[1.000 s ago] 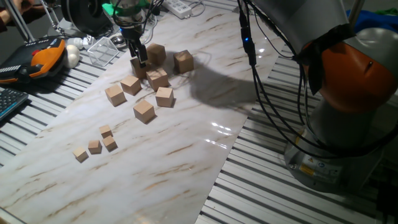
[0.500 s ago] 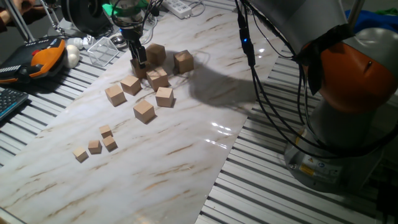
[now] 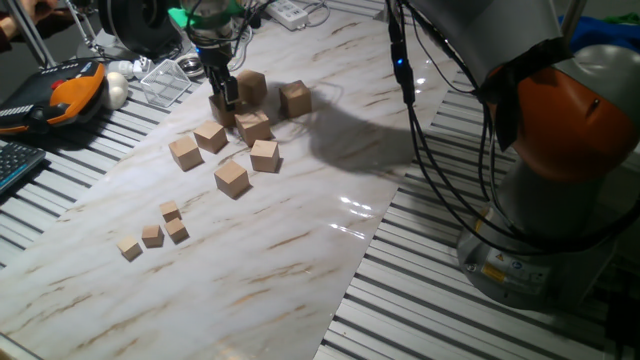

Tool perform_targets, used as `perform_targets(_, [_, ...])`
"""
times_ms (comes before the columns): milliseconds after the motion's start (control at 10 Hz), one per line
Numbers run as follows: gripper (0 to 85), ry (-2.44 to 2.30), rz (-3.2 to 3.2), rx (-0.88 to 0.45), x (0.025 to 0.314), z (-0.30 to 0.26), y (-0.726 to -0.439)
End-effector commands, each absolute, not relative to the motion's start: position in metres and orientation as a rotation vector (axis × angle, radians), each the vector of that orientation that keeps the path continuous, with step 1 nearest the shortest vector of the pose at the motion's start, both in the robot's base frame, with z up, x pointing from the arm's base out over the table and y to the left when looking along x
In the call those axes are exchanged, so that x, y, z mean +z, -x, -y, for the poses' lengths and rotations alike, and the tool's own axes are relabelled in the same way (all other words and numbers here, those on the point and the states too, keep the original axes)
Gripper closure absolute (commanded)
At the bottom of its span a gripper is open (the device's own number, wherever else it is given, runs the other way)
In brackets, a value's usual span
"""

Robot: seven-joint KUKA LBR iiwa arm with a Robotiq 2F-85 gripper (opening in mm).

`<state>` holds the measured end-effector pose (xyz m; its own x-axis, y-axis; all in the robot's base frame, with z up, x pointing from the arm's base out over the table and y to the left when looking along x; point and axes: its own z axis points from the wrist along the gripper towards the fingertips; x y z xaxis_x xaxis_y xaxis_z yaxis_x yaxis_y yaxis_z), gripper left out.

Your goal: Stack the blocks into a cross shape

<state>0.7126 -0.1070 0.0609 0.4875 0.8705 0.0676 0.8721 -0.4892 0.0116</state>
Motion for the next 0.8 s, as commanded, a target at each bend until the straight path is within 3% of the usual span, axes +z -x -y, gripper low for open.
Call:
perform_targets(0, [85.0, 2.673, 1.59, -0.105, 0.061, 0.107, -0.712])
perform_targets(700, [85.0, 2.49, 1.932, -0.053, 0.076, 0.11, -0.708])
